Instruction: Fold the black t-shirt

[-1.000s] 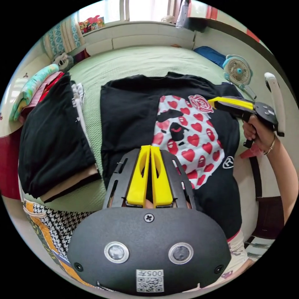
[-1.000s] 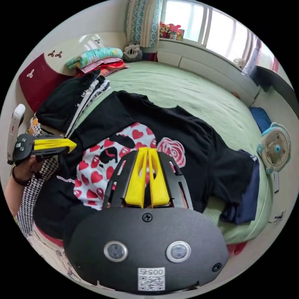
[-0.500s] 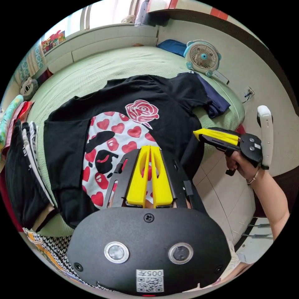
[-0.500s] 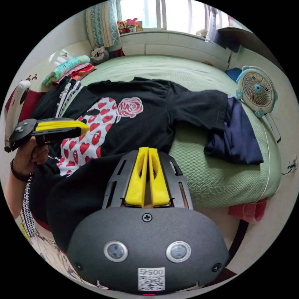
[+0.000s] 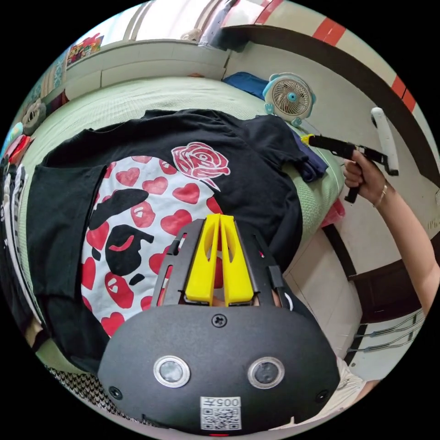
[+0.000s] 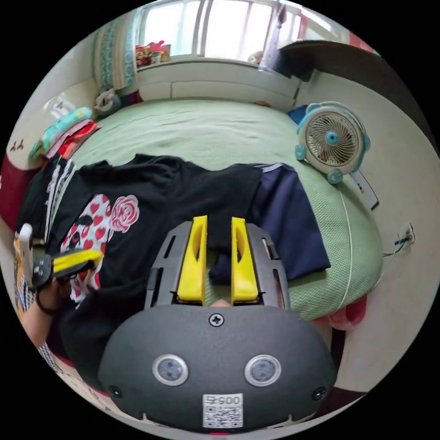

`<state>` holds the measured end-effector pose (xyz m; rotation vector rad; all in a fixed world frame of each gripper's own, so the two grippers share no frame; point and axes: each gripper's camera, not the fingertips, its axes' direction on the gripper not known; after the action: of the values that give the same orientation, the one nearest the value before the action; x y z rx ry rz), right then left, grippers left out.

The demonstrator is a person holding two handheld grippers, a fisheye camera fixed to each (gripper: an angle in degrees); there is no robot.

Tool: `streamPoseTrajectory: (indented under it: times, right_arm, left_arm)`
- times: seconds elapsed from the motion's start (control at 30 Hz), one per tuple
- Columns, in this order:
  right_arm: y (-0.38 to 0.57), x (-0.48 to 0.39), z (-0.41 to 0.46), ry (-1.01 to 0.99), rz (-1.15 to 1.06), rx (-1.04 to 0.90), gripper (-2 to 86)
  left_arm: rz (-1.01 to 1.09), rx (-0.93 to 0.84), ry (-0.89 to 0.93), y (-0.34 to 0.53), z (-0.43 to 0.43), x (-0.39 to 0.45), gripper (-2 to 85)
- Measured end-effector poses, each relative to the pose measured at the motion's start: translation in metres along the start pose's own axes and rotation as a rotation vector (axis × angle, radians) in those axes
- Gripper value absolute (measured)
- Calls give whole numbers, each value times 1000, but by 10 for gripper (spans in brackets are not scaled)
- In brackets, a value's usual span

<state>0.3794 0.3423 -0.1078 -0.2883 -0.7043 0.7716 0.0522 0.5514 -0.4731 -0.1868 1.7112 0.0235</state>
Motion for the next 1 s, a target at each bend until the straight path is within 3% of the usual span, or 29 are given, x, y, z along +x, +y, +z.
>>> streamPoseTrajectory:
  times: [0.13, 0.53, 0.67, 1.0]
  right_arm:
    - [-22, 32, 9, 2, 118, 26, 74]
    - [-38, 47, 52, 26, 265, -82, 35]
    - [-47, 37, 40, 76, 209, -82, -9]
    - [-99, -43, 0, 62, 98, -39, -15]
  left_arm:
    - [48, 29, -96, 3, -5, 12, -6]
    - [37, 63, -64, 12, -12, 3, -6]
    - [45, 69, -71, 14, -13, 2, -6]
    - [23, 81, -46, 24, -20, -7, -5]
